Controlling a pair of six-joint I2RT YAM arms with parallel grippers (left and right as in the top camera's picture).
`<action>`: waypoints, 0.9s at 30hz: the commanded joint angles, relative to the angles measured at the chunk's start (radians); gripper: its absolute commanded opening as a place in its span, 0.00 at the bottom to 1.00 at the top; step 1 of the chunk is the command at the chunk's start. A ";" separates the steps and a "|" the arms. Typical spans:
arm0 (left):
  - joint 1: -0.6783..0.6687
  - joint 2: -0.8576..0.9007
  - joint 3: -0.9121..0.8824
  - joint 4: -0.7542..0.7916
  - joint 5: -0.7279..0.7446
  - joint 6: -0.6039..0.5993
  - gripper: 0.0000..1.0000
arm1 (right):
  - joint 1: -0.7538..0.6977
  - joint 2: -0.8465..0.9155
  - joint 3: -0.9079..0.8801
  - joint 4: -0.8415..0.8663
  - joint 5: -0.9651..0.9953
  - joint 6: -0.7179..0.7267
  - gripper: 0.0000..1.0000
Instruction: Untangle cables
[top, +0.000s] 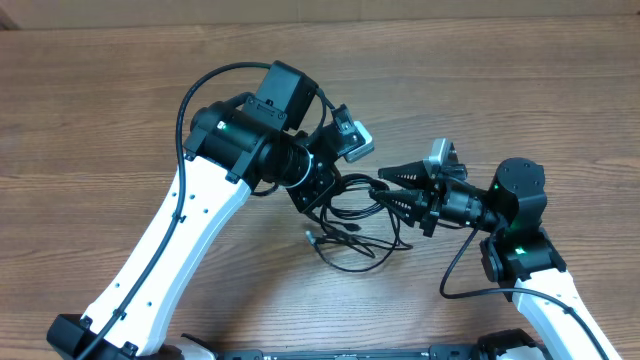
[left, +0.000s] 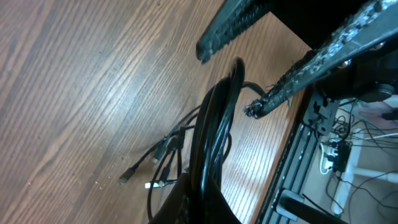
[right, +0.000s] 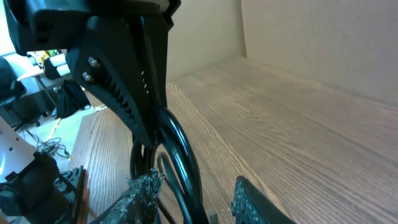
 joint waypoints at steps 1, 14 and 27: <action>-0.001 -0.015 0.025 -0.002 0.029 -0.017 0.04 | 0.000 -0.005 0.021 0.015 -0.008 -0.005 0.37; -0.001 -0.015 0.025 0.021 0.030 -0.069 0.04 | 0.000 -0.005 0.021 0.015 -0.008 0.010 0.04; 0.090 -0.015 0.025 0.028 -0.161 -0.343 0.04 | -0.001 -0.007 0.021 0.017 -0.016 0.056 0.04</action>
